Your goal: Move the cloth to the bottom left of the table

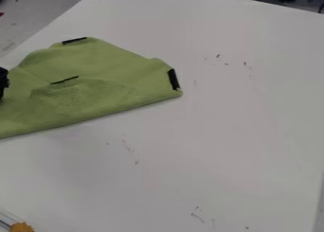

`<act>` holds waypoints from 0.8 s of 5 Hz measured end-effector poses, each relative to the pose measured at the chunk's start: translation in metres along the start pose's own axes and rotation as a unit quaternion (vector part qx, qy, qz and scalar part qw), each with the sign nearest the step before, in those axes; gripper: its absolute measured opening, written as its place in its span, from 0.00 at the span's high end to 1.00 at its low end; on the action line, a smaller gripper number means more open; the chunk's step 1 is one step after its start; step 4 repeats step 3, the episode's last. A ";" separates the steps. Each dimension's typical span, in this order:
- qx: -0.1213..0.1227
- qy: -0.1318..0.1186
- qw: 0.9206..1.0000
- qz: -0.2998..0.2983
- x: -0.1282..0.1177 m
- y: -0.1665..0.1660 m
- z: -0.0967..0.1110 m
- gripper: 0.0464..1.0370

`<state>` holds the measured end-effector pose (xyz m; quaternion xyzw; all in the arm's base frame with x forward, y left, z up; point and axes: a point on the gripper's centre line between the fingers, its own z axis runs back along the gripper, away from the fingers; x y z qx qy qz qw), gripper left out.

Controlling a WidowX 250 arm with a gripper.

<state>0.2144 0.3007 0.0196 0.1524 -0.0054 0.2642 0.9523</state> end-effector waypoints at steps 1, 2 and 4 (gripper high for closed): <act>-0.011 -0.005 1.000 -0.005 0.003 0.008 -0.005 0.04; -0.039 0.000 0.999 -0.016 0.000 0.007 -0.005 0.04; -0.051 -0.001 0.998 -0.037 0.000 0.004 -0.004 0.04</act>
